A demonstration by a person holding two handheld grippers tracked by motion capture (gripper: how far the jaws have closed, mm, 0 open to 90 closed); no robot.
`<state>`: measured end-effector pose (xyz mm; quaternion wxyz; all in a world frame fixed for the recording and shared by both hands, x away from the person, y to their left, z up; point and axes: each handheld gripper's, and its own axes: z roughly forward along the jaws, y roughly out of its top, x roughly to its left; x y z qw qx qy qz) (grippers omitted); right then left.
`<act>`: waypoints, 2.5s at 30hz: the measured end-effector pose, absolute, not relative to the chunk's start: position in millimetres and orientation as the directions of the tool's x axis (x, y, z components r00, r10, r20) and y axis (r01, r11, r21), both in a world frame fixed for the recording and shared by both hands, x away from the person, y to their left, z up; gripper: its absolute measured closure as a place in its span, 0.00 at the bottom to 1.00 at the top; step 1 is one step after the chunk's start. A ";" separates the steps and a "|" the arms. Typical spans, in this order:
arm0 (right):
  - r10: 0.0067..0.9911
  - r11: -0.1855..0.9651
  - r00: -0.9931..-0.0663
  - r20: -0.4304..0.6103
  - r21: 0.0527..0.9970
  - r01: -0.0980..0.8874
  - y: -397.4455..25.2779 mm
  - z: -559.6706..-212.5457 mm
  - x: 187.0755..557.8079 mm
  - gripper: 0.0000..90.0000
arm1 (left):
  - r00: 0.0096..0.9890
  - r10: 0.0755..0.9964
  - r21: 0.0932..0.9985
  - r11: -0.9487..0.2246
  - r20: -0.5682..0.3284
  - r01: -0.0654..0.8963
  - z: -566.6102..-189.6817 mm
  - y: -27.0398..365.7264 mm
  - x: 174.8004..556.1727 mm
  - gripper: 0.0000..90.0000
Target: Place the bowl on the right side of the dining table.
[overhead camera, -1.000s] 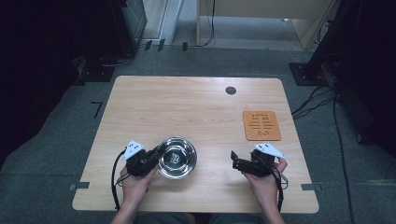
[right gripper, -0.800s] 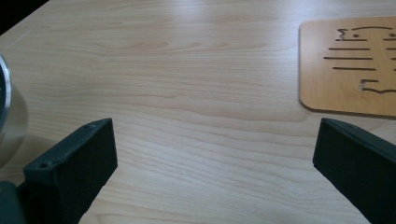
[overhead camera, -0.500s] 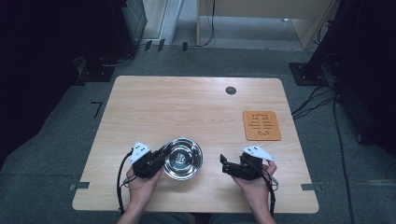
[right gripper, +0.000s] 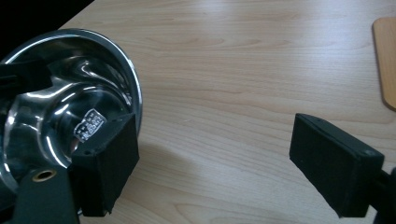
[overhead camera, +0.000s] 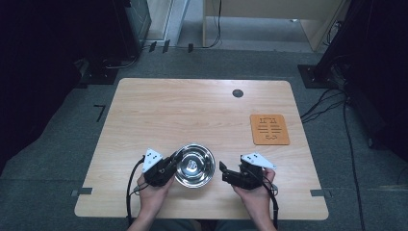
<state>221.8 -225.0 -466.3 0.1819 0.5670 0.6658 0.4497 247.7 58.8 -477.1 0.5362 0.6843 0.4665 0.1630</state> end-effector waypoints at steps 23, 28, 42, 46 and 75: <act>0.890 -0.089 -0.295 0.348 0.767 0.636 -207.2 -475.0 217.8 0.64 | 0.528 0.807 0.902 0.013 -0.265 0.432 -478.4 45.6 239.8 0.93; 0.879 -0.112 -0.285 0.382 0.747 0.655 -206.2 -476.5 218.8 0.70 | 0.529 0.806 0.903 0.015 -0.265 0.430 -479.5 44.0 238.5 0.93; 0.844 -0.155 -0.265 0.466 0.685 0.712 -204.9 -483.4 219.9 0.90 | 0.546 0.796 0.905 0.003 -0.260 0.425 -482.7 39.6 236.3 0.93; 0.828 -0.172 -0.264 0.494 0.673 0.720 -207.6 -484.4 221.9 0.92 | 0.547 0.794 0.903 0.007 -0.266 0.429 -484.0 40.2 236.8 0.93; 0.802 -0.245 -0.257 0.539 0.690 0.681 -218.9 -482.4 217.8 0.95 | 0.533 0.779 0.867 0.028 -0.331 0.498 -490.2 47.3 245.5 0.69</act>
